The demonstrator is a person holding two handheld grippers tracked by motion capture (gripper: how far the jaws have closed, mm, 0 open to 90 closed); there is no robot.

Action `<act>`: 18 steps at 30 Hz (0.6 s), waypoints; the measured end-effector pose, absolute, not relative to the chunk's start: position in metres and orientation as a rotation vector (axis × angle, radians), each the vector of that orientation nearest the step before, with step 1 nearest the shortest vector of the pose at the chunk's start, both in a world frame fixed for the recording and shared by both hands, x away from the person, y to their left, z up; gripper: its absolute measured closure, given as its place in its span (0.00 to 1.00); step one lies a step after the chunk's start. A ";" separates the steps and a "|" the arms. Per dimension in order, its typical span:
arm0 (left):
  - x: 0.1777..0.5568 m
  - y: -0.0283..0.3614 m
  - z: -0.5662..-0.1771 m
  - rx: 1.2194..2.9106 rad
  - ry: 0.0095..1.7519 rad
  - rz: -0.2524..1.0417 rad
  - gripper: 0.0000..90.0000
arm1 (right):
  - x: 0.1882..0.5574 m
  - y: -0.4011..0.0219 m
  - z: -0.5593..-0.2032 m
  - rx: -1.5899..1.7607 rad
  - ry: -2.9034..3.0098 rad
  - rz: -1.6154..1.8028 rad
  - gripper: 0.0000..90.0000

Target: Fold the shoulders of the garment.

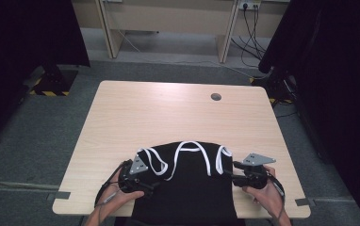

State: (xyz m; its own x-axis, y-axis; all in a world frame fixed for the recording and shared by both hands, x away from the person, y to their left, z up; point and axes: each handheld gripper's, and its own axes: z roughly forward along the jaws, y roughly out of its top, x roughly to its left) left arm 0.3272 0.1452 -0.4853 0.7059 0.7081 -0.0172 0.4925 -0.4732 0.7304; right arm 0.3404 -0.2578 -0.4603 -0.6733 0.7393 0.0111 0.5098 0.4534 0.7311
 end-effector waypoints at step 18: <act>0.337 0.141 -0.485 2.163 0.961 0.385 0.00 | 0.368 -0.251 -0.470 1.058 2.457 0.968 0.49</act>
State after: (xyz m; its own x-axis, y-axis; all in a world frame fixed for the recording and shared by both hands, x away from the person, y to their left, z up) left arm 0.3369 0.1405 -0.4855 0.6762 0.7365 -0.0198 0.5190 -0.4571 0.7223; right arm 0.3685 -0.2509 -0.4698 -0.6857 0.7278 -0.0046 0.5289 0.5027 0.6838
